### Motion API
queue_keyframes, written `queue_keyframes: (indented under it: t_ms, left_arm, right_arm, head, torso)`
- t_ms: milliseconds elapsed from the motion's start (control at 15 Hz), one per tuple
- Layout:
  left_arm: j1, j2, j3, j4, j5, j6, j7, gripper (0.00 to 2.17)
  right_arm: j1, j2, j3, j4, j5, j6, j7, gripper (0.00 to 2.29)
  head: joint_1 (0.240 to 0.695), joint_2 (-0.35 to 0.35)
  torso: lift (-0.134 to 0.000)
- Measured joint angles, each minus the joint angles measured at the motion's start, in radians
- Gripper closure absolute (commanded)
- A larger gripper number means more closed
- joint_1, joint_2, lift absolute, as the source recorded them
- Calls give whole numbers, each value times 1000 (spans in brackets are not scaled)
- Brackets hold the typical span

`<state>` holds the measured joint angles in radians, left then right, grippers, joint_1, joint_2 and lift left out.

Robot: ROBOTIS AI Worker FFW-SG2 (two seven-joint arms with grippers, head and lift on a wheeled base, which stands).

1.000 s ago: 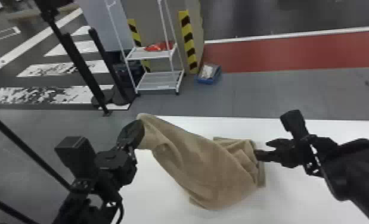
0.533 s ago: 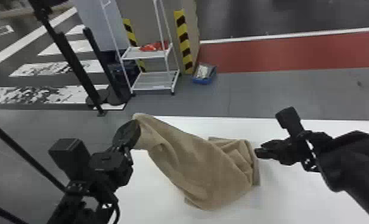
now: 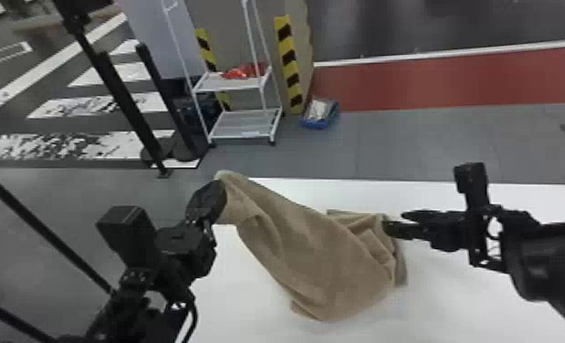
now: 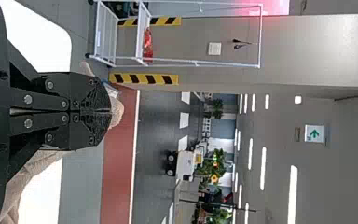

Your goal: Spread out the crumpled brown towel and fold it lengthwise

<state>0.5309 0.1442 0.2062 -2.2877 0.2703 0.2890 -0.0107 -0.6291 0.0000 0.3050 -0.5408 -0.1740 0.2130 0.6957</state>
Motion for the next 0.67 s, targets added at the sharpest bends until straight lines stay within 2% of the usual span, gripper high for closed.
queue_keyframes:
  t_ms: [133,267,333,467,600,667]
  left_arm:
    - [-3,4,1,6,1,-12,1,1885]
    - [-6,7,3,10,3,-16,0,1889]
    - [-8,8,3,11,4,-17,0,1885]
    - [-13,8,3,16,6,-19,0,1889]
    - [-16,8,1,19,7,-20,0,1889]
    - [-17,8,1,19,7,-20,0,1889]
  right_arm:
    - [6,0,17,1,-6,73,-14,404]
    - [20,0,68,1,-4,107,-60,454]
    - [27,0,102,1,0,116,-73,677]
    - [36,0,146,-1,14,125,-74,1305]
    - [40,0,155,-11,24,133,-59,1625]
    - [43,0,152,-20,25,138,-51,1659]
  head:
    - [695,312]
    - [695,316]
    - [695,319]
    - [695,331]
    - [695,334]
    - [695,336]
  torso:
    - [0]
    - [0]
    - [0]
    - [0]
    - [0]
    - [0]
